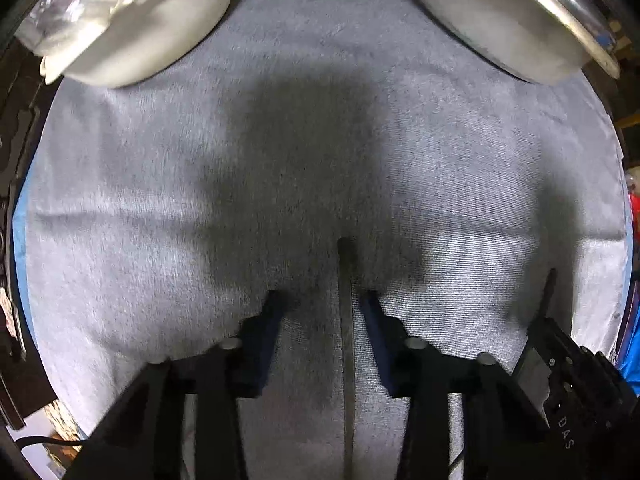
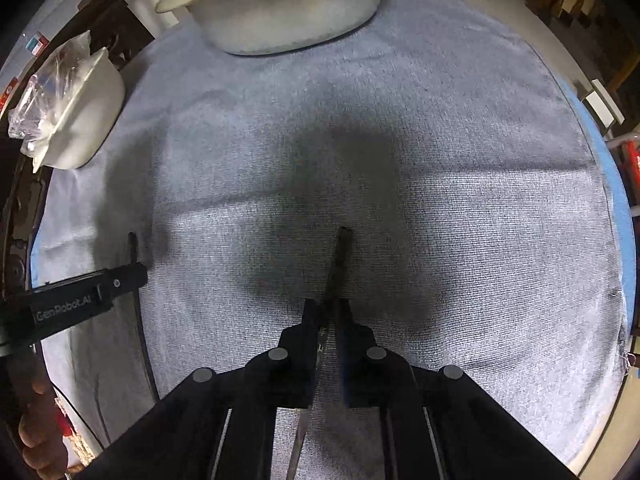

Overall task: Organize utensils
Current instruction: 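Grasp a dark chopstick with the right gripper while the left gripper grasps another, then lift both held chopsticks and carry them over the gray metal cup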

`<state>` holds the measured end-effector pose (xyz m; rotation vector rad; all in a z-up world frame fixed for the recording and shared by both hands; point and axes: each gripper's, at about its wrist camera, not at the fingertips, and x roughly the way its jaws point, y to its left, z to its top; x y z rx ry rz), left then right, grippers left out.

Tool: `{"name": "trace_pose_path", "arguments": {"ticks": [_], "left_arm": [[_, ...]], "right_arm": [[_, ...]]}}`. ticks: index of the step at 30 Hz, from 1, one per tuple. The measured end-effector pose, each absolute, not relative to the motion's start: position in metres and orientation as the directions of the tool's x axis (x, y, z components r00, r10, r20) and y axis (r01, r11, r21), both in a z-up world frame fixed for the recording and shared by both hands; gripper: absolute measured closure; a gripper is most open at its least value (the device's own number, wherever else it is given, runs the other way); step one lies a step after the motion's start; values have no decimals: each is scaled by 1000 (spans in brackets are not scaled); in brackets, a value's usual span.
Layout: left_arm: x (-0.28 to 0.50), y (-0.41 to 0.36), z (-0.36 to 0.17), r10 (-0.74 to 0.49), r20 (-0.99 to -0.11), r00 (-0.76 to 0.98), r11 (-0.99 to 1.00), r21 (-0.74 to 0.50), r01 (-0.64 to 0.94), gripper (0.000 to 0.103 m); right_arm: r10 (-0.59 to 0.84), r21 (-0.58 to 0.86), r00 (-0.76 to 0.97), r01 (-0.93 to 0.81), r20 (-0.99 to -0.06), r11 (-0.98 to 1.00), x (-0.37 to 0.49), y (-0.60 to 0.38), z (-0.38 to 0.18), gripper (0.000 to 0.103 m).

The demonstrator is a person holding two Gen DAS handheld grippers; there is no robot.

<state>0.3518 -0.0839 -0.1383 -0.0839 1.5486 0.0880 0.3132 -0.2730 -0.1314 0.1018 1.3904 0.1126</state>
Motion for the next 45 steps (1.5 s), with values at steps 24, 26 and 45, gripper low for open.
{"name": "trace_pose_path", "arguments": {"ticks": [24, 26, 45], "left_arm": [[269, -48, -68, -48, -971, 233, 998, -55, -22, 97], [262, -42, -55, -52, -961, 273, 998, -61, -26, 97], [92, 31, 71, -68, -727, 683, 984, -164, -75, 98]], "right_arm": [[240, 252, 327, -6, -914, 968, 235, -302, -67, 97], [251, 269, 362, -1, -898, 963, 225, -309, -59, 97], [217, 321, 718, 9, -661, 947, 73, -345, 37, 97]]}}
